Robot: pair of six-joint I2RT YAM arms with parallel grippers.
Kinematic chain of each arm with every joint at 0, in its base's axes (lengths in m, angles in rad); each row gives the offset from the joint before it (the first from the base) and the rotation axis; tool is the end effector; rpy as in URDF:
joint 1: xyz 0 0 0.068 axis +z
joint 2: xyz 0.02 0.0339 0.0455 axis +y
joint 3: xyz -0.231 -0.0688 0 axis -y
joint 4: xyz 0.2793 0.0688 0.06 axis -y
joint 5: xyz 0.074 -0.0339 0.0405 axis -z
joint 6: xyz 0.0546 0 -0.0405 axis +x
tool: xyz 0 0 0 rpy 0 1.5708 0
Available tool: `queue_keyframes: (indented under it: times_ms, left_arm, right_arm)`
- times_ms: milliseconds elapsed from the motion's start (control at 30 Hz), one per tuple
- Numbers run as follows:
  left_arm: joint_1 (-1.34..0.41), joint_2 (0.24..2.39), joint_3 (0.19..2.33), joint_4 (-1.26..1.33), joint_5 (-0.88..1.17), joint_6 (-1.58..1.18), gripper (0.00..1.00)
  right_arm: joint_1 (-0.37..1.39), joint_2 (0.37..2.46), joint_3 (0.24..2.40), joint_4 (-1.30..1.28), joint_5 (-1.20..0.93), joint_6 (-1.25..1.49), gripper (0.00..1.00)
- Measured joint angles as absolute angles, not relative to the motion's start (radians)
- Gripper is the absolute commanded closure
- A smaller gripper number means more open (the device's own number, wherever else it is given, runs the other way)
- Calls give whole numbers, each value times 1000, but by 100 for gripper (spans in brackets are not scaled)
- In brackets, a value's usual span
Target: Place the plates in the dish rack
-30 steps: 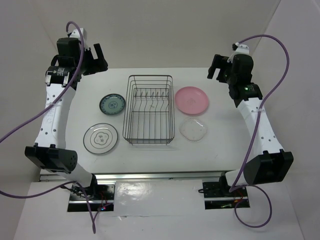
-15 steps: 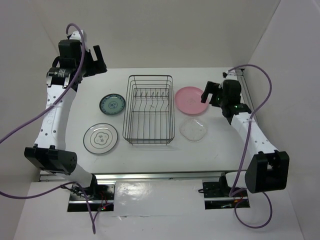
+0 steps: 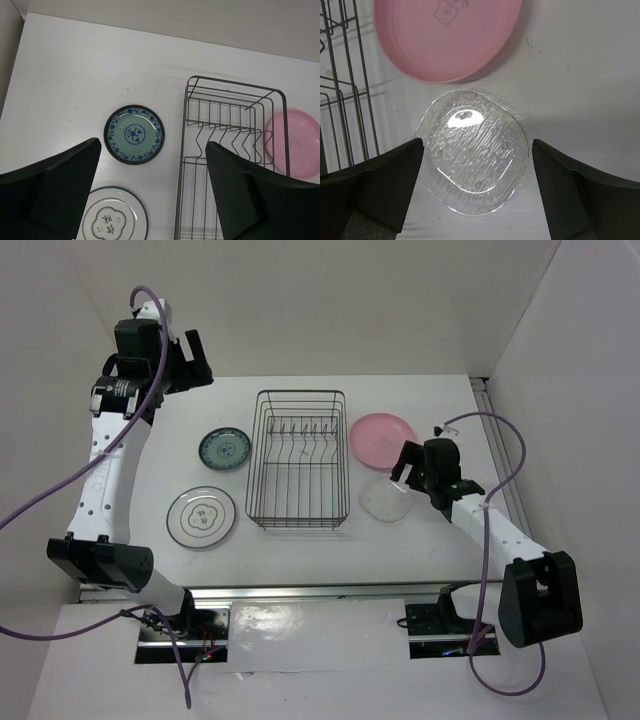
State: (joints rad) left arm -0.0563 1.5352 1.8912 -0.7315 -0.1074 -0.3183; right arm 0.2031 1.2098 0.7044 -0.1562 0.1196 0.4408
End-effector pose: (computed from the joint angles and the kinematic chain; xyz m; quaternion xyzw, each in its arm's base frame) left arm 0.3717 -0.0151 0.4509 -0.1378 0.8145 -0.0610 0.5603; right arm 0.3079 0.0568 0.1681 0.1324 0.8874 0.0878 0.4328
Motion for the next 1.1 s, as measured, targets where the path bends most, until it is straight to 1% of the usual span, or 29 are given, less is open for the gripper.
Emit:
queue_keyframes:
  times_ms: [133,267,400,633,867,933,1033,1067,1100]
  left_arm:
    - [-56,1535,1891,-732,-104,-318,0]
    - [-56,1535,1891,-731,-101,-318,0]
    - [-56,1535,1891,-731,-94,-318,0]
    - [-56,1535,1891,-731,-83,-318,0]
    - [-56,1535,1891,-731,-79,-318,0]
    - [-56,1535,1891,-731,-78,-318,0]
    - [-56,1535,1891,-731,-76,-318,0]
    - [-56,1535,1891,-731,-76,-318,0]
    - [-56,1535,1891,-731,-75,-318,0]
  right_arm:
    - [209,1173,677,-157,156,492,8]
    - [237,1099,607,-165,182,541,11]
    - [250,1069,562,-174,189,574,11]
    - [264,1064,502,-199,205,615,13]
    - [264,1085,491,-195,216,646,14]
    - [264,1100,479,-188,216,656,15]
    - [264,1140,469,-181,218,670,20]
    - [264,1159,469,-179,219,676,20]
    - [264,1174,469,-177,220,681,23]
